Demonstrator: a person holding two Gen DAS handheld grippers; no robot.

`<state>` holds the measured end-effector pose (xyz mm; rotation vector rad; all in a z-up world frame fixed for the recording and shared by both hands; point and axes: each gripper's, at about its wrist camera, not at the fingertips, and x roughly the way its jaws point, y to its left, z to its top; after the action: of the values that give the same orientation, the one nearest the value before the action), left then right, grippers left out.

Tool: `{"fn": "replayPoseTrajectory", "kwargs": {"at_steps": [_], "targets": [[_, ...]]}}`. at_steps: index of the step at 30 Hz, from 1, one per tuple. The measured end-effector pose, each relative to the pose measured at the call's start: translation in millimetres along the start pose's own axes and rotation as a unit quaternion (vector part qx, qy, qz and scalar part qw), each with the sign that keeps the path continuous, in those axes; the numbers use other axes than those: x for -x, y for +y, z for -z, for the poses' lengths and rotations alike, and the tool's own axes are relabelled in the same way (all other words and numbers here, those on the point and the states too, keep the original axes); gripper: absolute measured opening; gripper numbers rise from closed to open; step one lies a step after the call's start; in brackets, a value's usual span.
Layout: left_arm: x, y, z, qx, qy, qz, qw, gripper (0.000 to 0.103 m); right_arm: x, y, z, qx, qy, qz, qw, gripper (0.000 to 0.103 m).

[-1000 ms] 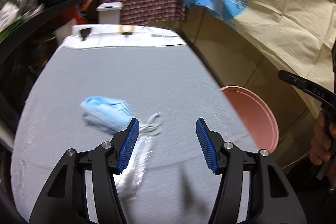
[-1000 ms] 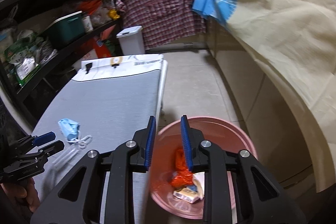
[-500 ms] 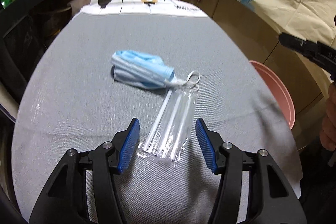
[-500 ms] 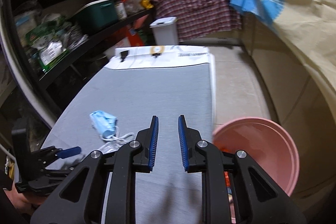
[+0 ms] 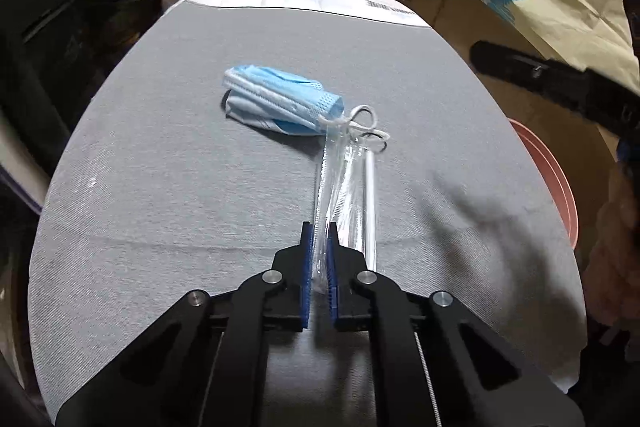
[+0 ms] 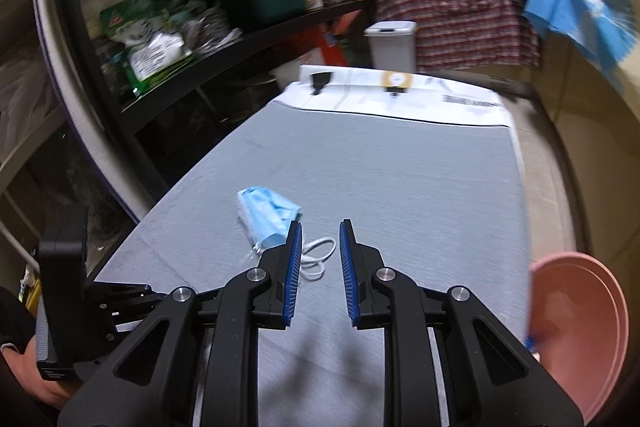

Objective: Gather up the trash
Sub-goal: 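Grasp the clear plastic wrapper with the left gripper while the right gripper grasps the blue mask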

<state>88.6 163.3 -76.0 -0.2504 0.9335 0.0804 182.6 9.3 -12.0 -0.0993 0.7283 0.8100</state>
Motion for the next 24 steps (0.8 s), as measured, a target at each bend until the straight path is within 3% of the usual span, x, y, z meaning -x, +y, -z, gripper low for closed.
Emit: {"fn": "replayPoseTrajectory", "kwargs": {"at_steps": [12,20,24], "targets": [[-4.2,20.9,-3.0,0.048,0.003,-0.002,0.9988,0.006,-76.1,32.1,-13.6,0.029,0.038,-0.066,0.997,0.021],[-6.3,26.2,-4.6,0.059,0.005,-0.006,0.9982,0.005,-113.0,48.9,-13.4,0.054,0.074,-0.075,0.993,0.021],[-6.9,26.9,-6.4,0.059,0.005,-0.008,0.9982,0.005,-114.7,45.6,-12.6,0.056,0.072,-0.057,0.994,0.004]]}}
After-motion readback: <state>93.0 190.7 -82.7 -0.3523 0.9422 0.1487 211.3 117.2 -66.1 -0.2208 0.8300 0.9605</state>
